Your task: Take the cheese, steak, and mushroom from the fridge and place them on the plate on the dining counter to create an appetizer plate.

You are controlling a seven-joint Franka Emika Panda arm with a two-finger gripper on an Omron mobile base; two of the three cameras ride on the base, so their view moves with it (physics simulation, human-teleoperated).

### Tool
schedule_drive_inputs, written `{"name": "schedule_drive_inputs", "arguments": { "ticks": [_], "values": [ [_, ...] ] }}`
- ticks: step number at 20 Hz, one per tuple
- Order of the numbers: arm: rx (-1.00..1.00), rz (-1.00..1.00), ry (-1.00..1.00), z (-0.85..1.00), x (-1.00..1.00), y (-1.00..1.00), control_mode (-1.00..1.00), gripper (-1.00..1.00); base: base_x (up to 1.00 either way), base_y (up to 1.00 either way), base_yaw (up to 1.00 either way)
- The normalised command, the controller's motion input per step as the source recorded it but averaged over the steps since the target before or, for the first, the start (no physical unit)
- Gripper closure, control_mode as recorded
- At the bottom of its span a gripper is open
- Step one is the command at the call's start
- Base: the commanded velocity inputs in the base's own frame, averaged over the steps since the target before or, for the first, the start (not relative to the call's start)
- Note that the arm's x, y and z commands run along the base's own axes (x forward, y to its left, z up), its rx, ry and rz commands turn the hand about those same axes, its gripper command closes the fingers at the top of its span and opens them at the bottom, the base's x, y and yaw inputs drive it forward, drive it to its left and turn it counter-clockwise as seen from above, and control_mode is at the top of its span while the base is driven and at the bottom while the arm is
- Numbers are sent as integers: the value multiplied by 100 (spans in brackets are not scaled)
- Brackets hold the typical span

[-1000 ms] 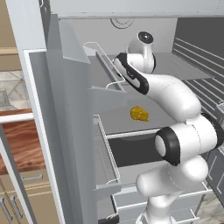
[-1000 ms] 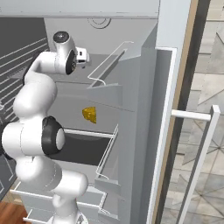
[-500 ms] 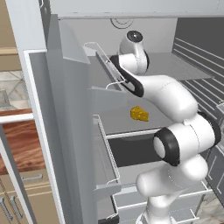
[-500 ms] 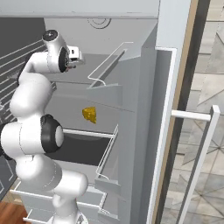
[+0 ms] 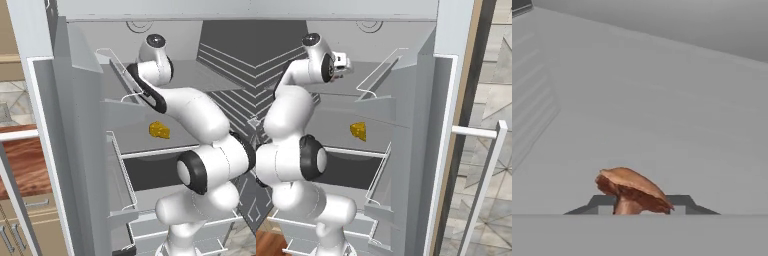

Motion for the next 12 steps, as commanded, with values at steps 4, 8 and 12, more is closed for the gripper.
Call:
{"name": "schedule_drive_inputs", "arguments": {
  "ticks": [4, 8, 12],
  "values": [
    [0, 0, -8, -22, -100, -86, -100, 100, 0, 0, 0],
    [1, 0, -4, -25, -100, -65, -100, 100, 0, 0, 0],
    [1, 0, -3, -1, -100, -25, -100, 100, 0, 0, 0]
  ]
}}
